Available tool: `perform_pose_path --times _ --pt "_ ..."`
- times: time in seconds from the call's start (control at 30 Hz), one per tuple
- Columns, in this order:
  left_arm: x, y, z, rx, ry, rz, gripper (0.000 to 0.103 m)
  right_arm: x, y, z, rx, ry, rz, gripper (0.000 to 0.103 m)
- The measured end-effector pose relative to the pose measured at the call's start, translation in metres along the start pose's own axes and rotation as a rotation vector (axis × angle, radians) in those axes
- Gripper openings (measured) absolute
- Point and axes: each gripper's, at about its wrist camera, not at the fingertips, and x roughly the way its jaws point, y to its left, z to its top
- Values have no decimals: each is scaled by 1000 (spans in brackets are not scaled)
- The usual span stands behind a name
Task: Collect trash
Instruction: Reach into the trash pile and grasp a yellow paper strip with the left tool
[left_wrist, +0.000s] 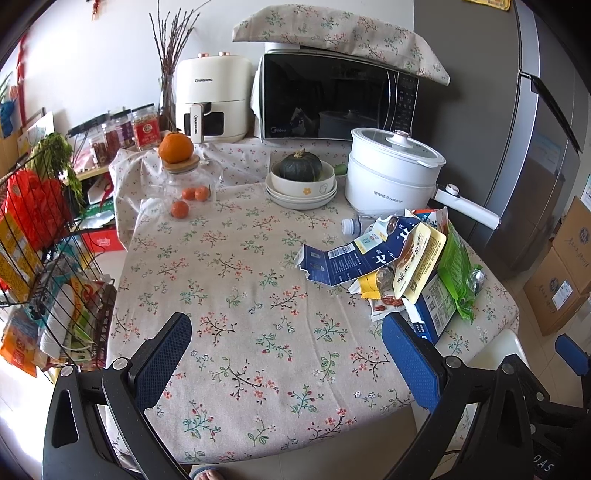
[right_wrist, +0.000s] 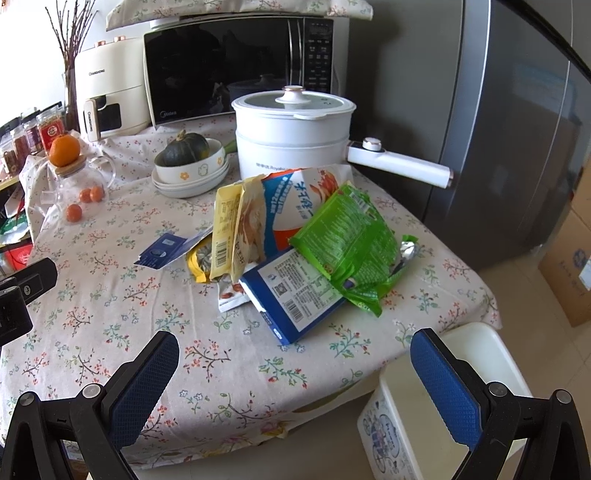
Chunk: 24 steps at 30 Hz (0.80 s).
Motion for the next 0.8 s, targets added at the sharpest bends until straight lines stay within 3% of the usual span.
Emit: perform_pose_path --times 0.17,0.4,0.57,0.73,0.8 --pt "4 -5 2 38 -5 -4 103 3 -15 10 9 6 -16 103" --pt "22 -22 13 124 21 13 103 12 -75 45 127 35 -43 103" --pt "40 -52 33 202 53 -56 103 43 -99 69 215 123 73 103" --pt "56 -91 54 309 47 -126 103 86 -122 89 309 208 75 103" --pt "64 -107 60 335 37 -157 103 105 -126 96 326 236 117 103"
